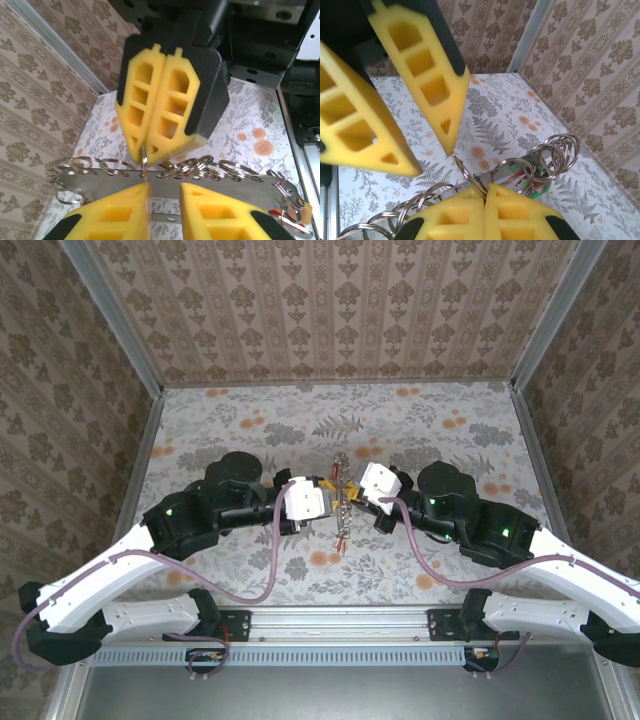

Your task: Put the keys on the keyring

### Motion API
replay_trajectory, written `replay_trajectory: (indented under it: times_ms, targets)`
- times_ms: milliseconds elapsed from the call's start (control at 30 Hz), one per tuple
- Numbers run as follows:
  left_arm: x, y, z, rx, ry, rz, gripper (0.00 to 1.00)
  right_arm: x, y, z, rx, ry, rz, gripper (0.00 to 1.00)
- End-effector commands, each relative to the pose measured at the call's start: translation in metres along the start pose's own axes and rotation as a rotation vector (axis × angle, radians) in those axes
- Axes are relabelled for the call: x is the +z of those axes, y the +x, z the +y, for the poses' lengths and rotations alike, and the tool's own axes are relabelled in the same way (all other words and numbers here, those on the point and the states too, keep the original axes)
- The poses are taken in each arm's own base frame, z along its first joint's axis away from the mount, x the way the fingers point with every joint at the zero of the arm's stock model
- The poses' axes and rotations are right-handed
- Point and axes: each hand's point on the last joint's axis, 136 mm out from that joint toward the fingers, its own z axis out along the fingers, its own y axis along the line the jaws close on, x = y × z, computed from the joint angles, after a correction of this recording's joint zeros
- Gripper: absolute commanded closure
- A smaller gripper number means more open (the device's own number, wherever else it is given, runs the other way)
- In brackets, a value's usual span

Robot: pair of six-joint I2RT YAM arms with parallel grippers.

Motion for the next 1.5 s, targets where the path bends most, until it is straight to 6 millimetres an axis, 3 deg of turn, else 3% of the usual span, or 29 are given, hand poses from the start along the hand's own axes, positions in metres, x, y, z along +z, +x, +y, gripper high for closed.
replay_trajectory:
  times_ms: [0, 333, 467, 533, 667, 767, 1033, 1467]
  targets:
    - [-0.012, -0.018, 0.008, 0.049, -0.041, -0.044, 0.79, -0.002, -0.012, -0.008, 0.013, 0.034, -0.029, 0.95]
    - [0.011, -0.013, 0.011, 0.058, -0.042, -0.03, 0.79, -0.001, -0.014, -0.003, 0.018, 0.001, -0.037, 0.95]
    - [0.014, -0.011, 0.012, 0.054, -0.037, -0.012, 0.87, 0.0, -0.012, -0.001, 0.014, -0.005, -0.034, 0.95]
    - [0.015, -0.012, 0.011, 0.055, -0.032, -0.015, 1.0, -0.002, -0.013, -0.001, 0.011, -0.005, -0.039, 0.94]
    - [0.014, -0.01, 0.015, 0.049, -0.054, -0.002, 1.0, -0.005, -0.013, 0.002, 0.006, -0.02, -0.052, 0.94]
    - [0.008, -0.011, 0.018, 0.025, -0.065, -0.034, 1.0, -0.013, -0.018, 0.007, 0.005, -0.051, -0.099, 0.93]
    - [-0.031, -0.049, 0.004, -0.095, 0.105, -0.444, 1.0, -0.018, -0.026, 0.03, 0.002, -0.181, -0.155, 0.9]
    - [-0.04, -0.062, 0.001, -0.129, 0.164, -0.621, 1.0, -0.015, -0.03, 0.039, 0.013, -0.237, -0.159, 0.86]
